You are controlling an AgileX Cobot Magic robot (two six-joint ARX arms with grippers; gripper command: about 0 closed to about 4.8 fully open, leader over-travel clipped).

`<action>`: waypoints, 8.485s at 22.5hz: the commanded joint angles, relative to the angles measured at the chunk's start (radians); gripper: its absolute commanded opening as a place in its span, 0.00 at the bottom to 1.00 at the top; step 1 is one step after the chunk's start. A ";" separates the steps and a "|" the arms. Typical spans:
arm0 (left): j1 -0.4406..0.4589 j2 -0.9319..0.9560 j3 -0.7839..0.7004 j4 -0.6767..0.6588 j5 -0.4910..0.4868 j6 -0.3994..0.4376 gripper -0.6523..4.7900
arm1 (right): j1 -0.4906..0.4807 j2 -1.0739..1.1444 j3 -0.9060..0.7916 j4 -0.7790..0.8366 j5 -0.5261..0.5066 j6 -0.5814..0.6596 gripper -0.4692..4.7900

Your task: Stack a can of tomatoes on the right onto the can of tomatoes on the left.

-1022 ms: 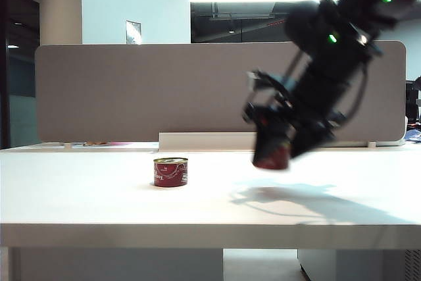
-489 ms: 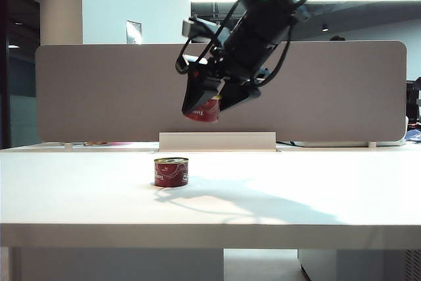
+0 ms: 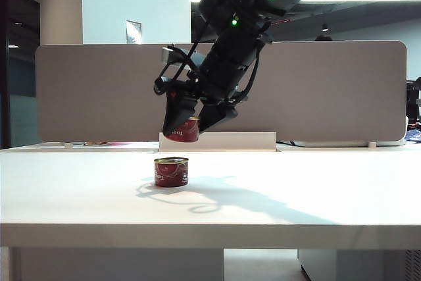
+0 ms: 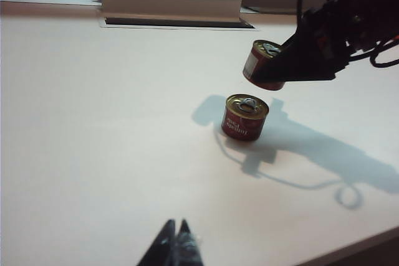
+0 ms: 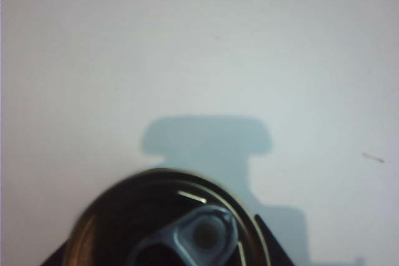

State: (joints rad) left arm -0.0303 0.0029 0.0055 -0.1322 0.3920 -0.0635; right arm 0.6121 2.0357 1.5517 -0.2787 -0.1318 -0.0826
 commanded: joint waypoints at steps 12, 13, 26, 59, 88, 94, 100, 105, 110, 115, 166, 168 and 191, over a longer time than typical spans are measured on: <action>0.001 0.001 0.003 -0.008 0.005 0.004 0.11 | 0.024 0.069 0.111 -0.095 0.066 0.001 0.41; 0.001 0.001 0.003 -0.008 0.005 0.004 0.11 | 0.024 0.069 0.111 -0.095 0.066 0.000 0.41; 0.001 0.001 0.003 -0.008 0.005 0.004 0.11 | 0.031 0.101 0.111 -0.081 0.049 0.000 0.41; 0.001 0.001 0.003 -0.008 -0.013 0.004 0.11 | 0.045 0.106 0.117 -0.084 0.069 -0.026 0.51; 0.001 0.001 0.003 -0.008 -0.013 0.004 0.11 | 0.048 0.031 0.117 -0.056 0.064 -0.027 0.89; 0.001 0.001 0.003 -0.009 -0.013 0.004 0.11 | 0.014 -0.133 0.117 -0.082 0.152 -0.027 0.75; 0.001 0.001 0.003 -0.003 -0.014 0.004 0.11 | -0.087 -0.257 0.116 -0.220 0.218 -0.030 0.09; 0.001 0.001 0.003 0.066 -0.065 0.004 0.11 | -0.193 -0.334 0.116 -0.328 0.184 -0.021 0.09; 0.001 0.001 0.003 0.184 -0.212 0.004 0.11 | -0.286 -0.420 0.108 -0.392 0.148 -0.015 0.09; 0.001 0.001 0.003 0.196 -0.288 0.004 0.11 | -0.342 -0.529 0.047 -0.381 0.148 -0.014 0.09; 0.001 0.001 0.003 0.193 -0.369 0.004 0.11 | -0.555 -1.916 -1.449 0.096 0.143 0.314 0.09; 0.001 0.001 0.003 0.193 -0.369 0.004 0.11 | -0.574 -1.952 -1.467 0.095 0.120 0.285 0.09; 0.001 0.001 0.003 0.193 -0.369 0.004 0.11 | -0.594 -2.036 -1.505 0.162 0.129 0.096 0.09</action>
State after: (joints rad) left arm -0.0303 0.0029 0.0048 0.0486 0.0196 -0.0635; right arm 0.0166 0.0013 0.0433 -0.1619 -0.0025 0.0181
